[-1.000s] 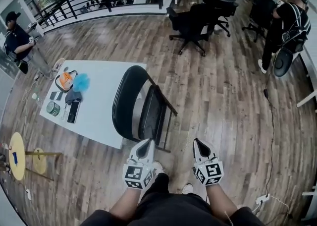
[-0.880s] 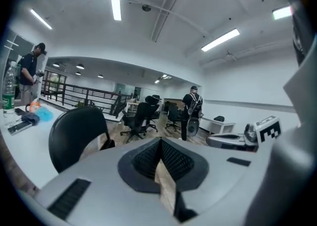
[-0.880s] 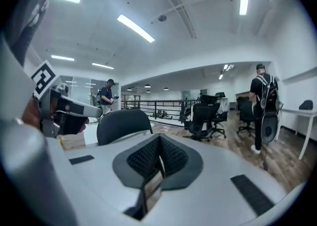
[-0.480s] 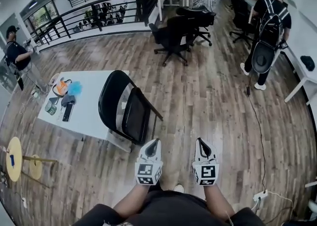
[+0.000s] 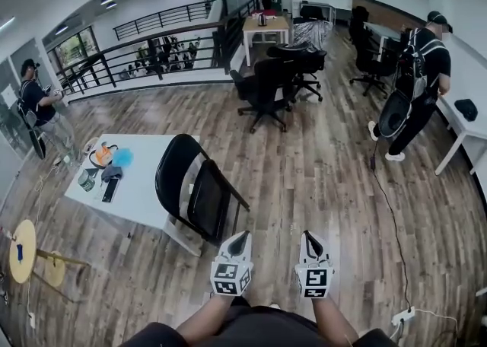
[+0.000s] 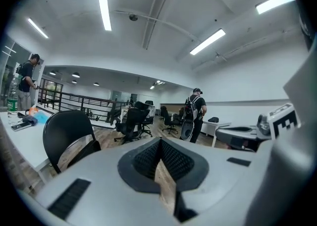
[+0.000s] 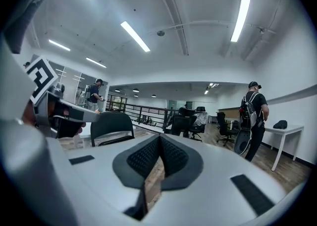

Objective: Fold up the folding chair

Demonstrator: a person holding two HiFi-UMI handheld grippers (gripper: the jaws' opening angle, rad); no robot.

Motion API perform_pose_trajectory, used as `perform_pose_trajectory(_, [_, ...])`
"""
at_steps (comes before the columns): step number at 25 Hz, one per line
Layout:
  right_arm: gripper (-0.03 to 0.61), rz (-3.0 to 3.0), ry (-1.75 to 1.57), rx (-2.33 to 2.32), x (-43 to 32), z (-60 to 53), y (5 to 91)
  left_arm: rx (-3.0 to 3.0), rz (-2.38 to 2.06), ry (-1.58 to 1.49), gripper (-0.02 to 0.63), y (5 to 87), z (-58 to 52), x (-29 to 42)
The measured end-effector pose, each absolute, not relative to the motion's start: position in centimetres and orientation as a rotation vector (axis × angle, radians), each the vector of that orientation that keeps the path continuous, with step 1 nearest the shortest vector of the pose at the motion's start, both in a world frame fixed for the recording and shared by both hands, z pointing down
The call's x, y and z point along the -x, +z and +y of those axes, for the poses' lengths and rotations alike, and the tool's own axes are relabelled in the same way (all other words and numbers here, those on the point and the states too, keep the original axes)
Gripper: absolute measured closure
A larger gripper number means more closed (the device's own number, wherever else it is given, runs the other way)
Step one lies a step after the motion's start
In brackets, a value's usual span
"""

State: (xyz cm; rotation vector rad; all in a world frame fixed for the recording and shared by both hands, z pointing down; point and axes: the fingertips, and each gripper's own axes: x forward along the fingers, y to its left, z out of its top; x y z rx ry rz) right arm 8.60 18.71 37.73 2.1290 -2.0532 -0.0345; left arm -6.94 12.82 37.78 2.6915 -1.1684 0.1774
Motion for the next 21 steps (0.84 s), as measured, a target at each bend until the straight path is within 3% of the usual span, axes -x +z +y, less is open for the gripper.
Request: perform_pose_trajectory(21, [0.565, -2.096, -0.106, -2.206, -9.1, 19.5, 35.4, -2.695, -1.217, 0.213, 0.608, 38.3, 13.3, 8.3])
